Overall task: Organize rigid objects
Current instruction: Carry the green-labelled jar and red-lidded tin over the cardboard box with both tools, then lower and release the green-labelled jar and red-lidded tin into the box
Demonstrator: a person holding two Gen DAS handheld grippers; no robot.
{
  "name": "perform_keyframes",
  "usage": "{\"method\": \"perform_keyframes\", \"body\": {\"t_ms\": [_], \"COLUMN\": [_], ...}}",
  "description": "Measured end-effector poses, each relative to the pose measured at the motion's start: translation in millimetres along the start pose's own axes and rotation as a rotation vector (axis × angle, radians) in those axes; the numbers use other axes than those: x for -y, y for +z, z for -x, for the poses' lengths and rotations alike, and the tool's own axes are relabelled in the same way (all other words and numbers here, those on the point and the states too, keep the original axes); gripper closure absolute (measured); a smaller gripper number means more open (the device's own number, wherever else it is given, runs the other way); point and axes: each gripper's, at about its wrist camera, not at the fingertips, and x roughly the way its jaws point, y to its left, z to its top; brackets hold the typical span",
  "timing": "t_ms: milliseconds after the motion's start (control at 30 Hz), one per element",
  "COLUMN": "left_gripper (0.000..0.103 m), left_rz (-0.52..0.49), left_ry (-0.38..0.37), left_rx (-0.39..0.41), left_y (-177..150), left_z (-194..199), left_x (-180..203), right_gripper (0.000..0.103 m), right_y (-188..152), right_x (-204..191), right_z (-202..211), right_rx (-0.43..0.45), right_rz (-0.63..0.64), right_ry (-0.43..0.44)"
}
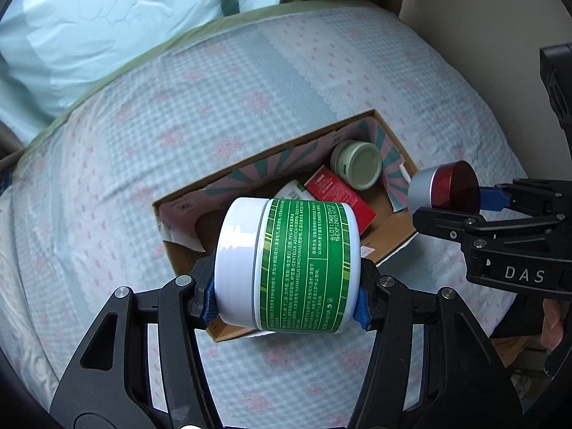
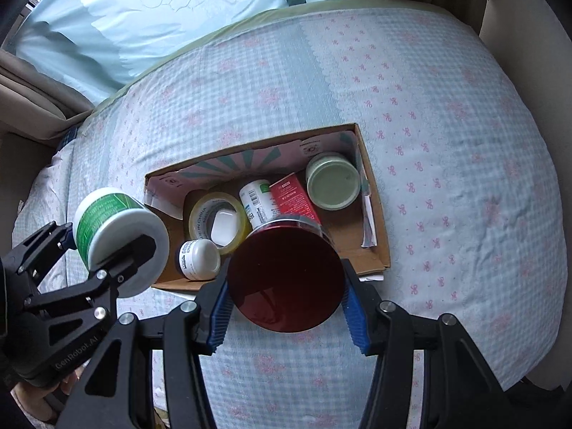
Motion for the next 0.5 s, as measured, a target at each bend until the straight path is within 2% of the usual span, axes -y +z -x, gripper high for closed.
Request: {"method": "perform_keyframes", "body": {"t_ms": [167,300,500], "left_gripper": [0.051,0.05,0.05], "left_rz": [-0.012,-0.07,-0.133], "left_ry": [-0.028,-0.015,0.01], "left_rx": [-0.041,-0.06,-0.082], "left_y": [-5,-6,-6], "left_z": [-49,-73,-89], "left_x": [5,15,23], "right_gripper": [0.053,0.053,0.053], "right_y": [10,14,16], "right_x": [16,26,31], "right_z": [-37,-58,-71], "right_rx": [-0.037,-0.053,-0.072], "right_rz": [-0.001,0.042,0.086], "right_ry": [-0.015,-0.045,0.034]}}
